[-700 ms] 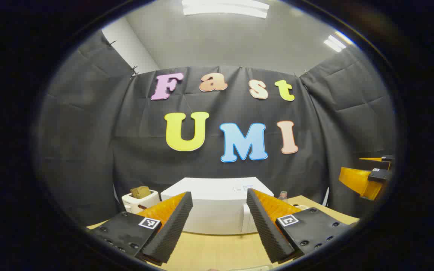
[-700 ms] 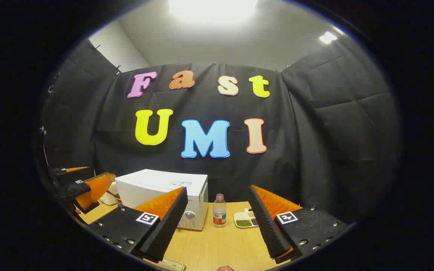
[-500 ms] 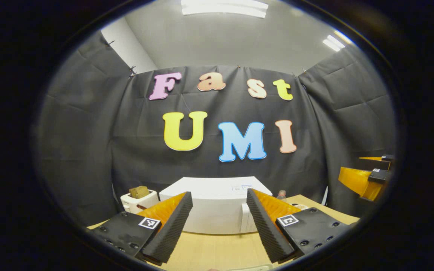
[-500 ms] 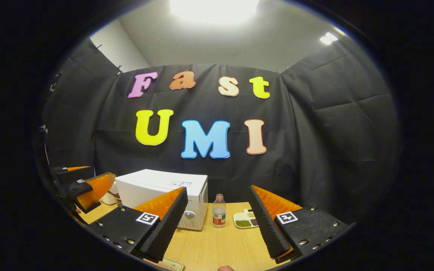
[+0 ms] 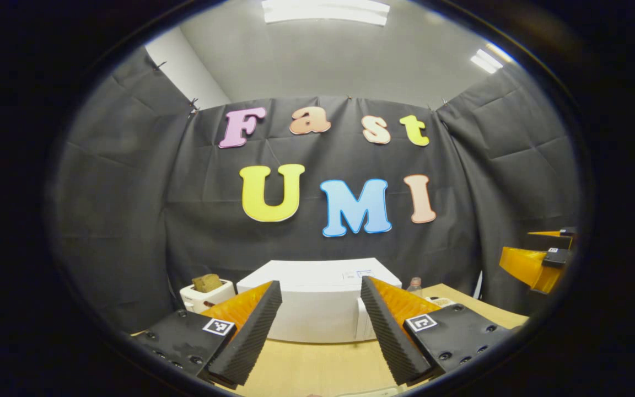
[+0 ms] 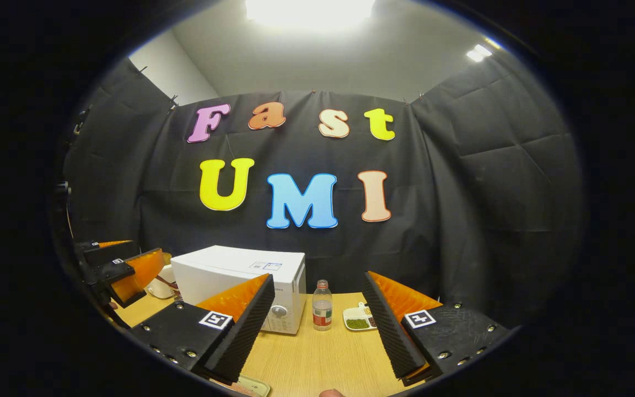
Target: Open the microwave oven with the left hand, put the food in, and close the microwave oven.
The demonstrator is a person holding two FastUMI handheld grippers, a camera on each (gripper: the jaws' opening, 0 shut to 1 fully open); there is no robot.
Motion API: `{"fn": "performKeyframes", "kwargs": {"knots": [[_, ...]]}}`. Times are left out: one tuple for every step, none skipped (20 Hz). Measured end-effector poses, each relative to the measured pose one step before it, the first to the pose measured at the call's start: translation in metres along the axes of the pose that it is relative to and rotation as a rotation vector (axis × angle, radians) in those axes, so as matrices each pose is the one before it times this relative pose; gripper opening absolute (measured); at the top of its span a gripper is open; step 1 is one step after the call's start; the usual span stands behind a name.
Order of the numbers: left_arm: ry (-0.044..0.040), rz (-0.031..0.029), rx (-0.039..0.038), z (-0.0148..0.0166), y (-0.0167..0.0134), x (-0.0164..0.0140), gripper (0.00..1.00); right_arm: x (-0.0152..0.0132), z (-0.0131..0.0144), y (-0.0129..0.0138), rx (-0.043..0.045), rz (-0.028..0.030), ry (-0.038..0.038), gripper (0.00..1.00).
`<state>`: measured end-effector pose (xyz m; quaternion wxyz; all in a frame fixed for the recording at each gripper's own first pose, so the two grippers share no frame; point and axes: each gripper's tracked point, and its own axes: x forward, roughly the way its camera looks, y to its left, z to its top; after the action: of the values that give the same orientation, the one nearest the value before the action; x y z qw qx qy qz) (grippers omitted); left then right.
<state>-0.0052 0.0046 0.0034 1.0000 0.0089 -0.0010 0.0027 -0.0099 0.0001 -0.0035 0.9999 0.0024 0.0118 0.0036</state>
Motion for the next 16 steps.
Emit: {"fn": "performKeyframes", "kwargs": {"knots": [[-0.00273, 0.00088, 0.00062, -0.00014, -0.00028, -0.0016, 1.0, -0.00091, 0.00053, -0.00022, 0.00044, 0.00083, -0.00353, 0.98], [-0.00124, -0.0006, 0.00236, 0.00079, 0.00005, -0.00018, 0.94, 0.00012, 0.00196, 0.00055, 0.00065, 0.00084, -0.00439, 0.98], [-0.00008, -0.0012, 0.0035, 0.00063, -0.00046, 0.00016, 0.94, -0.0007, 0.0002, 0.0006, 0.00074, 0.00048, -0.00367, 0.98], [0.00169, -0.00349, 0.00467, 0.00147, -0.00228, 0.00159, 0.94, 0.00076, 0.00088, -0.00004, 0.00098, 0.0019, -0.00141, 0.98], [0.0029, -0.00265, 0.00423, -0.0027, -0.0023, 0.0022, 0.94, 0.00019, -0.00114, -0.00049, 0.00157, 0.00065, 0.00197, 0.98], [0.0007, -0.00285, 0.00295, -0.00107, -0.00172, 0.00129, 0.99, 0.00094, -0.0003, -0.00078, 0.00237, -0.00041, 0.00394, 0.98], [-0.00431, -0.00215, -0.00063, 0.00089, -0.00194, 0.00199, 0.98, -0.00028, -0.00001, -0.00131, 0.00227, -0.00179, 0.00219, 0.98], [-0.00222, -0.0034, -0.0039, -0.00042, -0.00159, 0.00235, 0.96, -0.00025, 0.00085, -0.00191, 0.00151, -0.00441, -0.00033, 0.98], [0.00164, -0.00499, -0.00527, -0.0039, -0.00337, 0.00485, 0.94, -0.0004, 0.00146, -0.00181, 0.00018, -0.00437, -0.00183, 0.98], [0.00093, -0.0045, -0.00329, -0.00251, -0.00358, 0.00484, 0.97, -0.00053, 0.00105, -0.00252, -0.00097, -0.00493, -0.00303, 0.98], [0.0032, -0.00557, -0.00346, -0.00219, -0.003, 0.00694, 0.97, -0.00189, 0.00048, -0.0027, -0.00318, -0.00652, -0.00221, 0.98], [0.00213, -0.00686, -0.00519, -0.00362, -0.00301, 0.006, 0.97, -0.00146, 0.00132, -0.00324, -0.00345, -0.00809, -0.00261, 0.98], [0.00678, -0.00735, -0.00536, -0.00403, -0.00401, 0.00949, 0.96, -0.00291, -0.00081, -0.00251, -0.00255, -0.00592, 0.00297, 0.98], [0.00961, -0.00707, -0.00453, -0.00508, -0.00357, 0.00813, 0.97, -0.00296, -0.00098, -0.00202, -0.00017, -0.00705, 0.00773, 0.98], [0.00568, -0.00338, -0.0063, -0.00404, -0.00151, 0.00938, 1.0, -0.00326, 0.00006, -0.00408, 0.00172, -0.00823, 0.00405, 0.98], [0.00459, -0.0057, -0.00831, -0.00404, -0.00096, 0.00854, 1.0, -0.00239, 0.00098, -0.00357, 0.00095, -0.01084, -0.0003, 0.98]]}}
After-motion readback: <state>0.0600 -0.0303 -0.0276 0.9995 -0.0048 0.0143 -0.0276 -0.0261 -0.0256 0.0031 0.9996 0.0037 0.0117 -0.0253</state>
